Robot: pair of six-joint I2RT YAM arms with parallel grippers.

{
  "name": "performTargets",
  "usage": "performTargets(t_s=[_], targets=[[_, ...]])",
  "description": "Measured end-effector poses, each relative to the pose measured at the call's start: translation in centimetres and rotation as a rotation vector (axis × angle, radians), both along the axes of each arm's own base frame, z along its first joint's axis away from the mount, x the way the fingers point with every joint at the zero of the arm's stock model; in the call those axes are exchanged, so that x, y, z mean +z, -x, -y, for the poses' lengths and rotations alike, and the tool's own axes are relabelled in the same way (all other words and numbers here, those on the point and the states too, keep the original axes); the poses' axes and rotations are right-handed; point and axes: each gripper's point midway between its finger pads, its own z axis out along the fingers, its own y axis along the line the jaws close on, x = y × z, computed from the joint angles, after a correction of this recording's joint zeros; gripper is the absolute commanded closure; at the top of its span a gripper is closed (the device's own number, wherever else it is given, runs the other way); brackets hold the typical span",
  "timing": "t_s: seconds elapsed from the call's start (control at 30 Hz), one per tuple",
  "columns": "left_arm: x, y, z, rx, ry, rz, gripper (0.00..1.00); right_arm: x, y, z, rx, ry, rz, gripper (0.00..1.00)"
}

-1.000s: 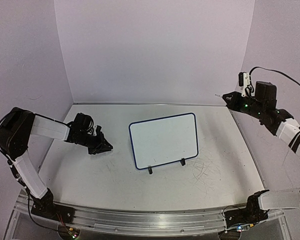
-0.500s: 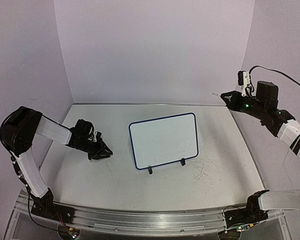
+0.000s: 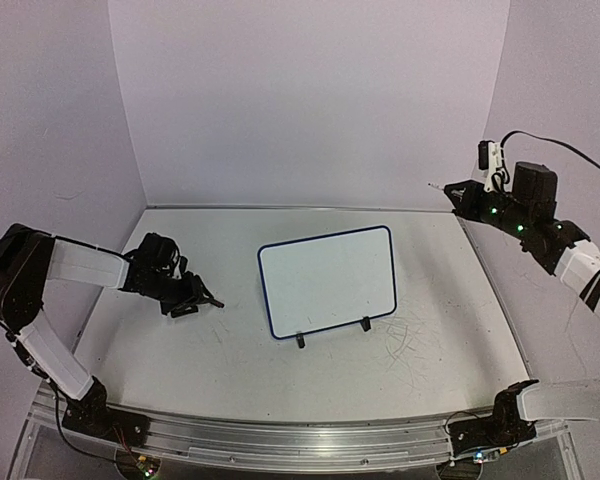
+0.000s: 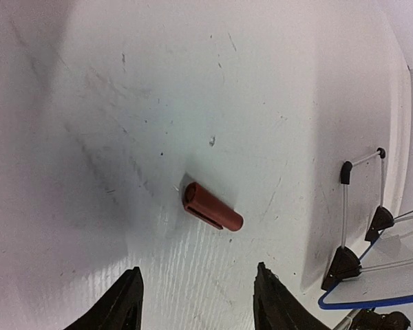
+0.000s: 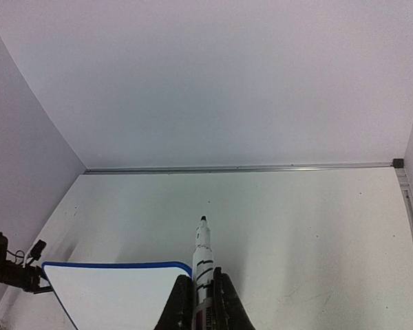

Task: Write a sentence on the whiteboard
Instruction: Place the pen cap at the center of the board, then hold the whiteboard at the center of the board.

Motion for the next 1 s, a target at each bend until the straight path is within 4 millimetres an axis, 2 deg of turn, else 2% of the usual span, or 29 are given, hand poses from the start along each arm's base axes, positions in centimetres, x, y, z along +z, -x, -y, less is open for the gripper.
performTargets(t_s=[0.1, 0.2, 0.33, 0.47, 0.53, 0.7, 1.0], targets=[[1.9, -0.1, -1.1, 0.029, -0.039, 0.058, 0.21, -0.1, -0.3, 0.9, -0.056, 0.012, 0.003, 1.00], [5.5, -0.4, -2.0, 0.072, -0.045, 0.158, 0.11, -0.7, -0.2, 2.2, -0.127, 0.027, 0.000, 1.00], [9.5, -1.0, -2.1, 0.093, -0.006, 0.272, 0.07, -0.9, -0.1, 3.0, -0.168, 0.035, 0.000, 1.00], [12.2, -1.5, -1.2, 0.079, 0.083, 0.381, 0.05, -1.3, 0.0, 3.3, -0.183, 0.018, -0.006, 1.00], [13.2, -1.0, -0.7, 0.069, 0.150, 0.442, 0.05, -1.6, 0.2, 3.5, -0.182, 0.005, -0.009, 1.00], [13.3, 0.8, 1.2, -0.019, 0.287, 0.502, 0.15, -1.0, 0.2, 4.0, -0.187, -0.027, 0.009, 1.00], [13.5, 1.4, 4.9, -0.201, 0.408, 0.540, 0.14, -1.3, 0.3, 2.1, -0.071, -0.029, 0.002, 1.00]])
